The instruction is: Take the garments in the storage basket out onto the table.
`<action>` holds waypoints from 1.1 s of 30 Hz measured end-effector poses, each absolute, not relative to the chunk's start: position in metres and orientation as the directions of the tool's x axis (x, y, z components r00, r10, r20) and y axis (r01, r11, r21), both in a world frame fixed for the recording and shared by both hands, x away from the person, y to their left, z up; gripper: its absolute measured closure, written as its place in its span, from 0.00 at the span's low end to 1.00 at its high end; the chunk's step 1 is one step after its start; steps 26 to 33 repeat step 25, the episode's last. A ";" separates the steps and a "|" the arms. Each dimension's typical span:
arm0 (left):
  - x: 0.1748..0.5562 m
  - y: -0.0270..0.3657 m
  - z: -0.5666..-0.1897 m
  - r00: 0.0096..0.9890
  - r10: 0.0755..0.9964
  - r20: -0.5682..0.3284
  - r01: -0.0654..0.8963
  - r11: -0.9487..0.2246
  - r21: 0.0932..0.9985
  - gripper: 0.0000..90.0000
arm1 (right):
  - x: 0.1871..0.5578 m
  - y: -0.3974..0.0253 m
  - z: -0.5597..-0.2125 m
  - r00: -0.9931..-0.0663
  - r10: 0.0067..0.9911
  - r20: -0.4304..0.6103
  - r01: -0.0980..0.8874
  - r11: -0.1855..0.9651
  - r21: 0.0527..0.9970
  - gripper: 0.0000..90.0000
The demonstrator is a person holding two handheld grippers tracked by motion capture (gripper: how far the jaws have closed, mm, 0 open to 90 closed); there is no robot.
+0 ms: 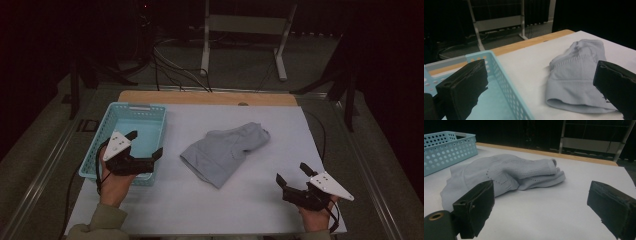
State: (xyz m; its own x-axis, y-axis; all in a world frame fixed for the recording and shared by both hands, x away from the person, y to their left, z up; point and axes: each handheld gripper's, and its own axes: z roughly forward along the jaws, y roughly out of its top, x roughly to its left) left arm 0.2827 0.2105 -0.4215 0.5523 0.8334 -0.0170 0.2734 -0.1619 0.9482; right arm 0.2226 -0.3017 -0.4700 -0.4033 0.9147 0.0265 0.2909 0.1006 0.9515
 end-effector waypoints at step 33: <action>0.251 0.263 -0.447 0.447 0.893 -0.062 0.286 -0.077 0.955 0.00 | 0.220 -0.301 -0.472 -0.403 0.915 0.015 0.287 0.110 0.952 0.08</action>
